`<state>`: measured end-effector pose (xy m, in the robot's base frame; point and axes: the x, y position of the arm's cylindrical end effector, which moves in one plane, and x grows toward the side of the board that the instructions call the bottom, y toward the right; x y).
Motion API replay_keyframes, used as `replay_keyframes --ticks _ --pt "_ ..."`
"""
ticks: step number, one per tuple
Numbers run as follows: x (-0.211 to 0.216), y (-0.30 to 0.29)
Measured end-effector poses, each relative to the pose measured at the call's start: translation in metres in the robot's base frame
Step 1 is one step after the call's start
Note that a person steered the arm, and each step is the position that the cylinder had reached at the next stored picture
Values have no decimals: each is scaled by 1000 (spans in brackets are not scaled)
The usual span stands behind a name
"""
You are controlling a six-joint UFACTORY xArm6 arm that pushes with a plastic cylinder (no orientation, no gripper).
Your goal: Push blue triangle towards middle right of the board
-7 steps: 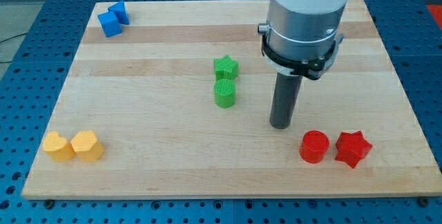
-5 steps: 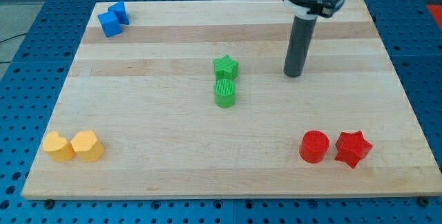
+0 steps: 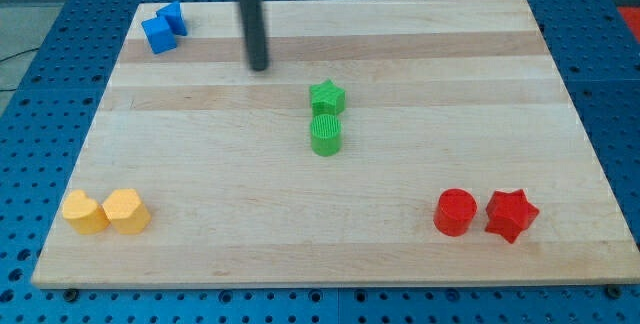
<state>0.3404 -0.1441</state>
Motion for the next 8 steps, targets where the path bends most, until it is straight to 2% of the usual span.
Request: replay_keyframes --ticks 1,2,4,5,6,7,8 --pt "17 -106" --pt "-4 -160" --pt "-102 -160" --pt "-108 -144" --pt "-101 -59" --pt "-102 -22" --pt "-115 -17"
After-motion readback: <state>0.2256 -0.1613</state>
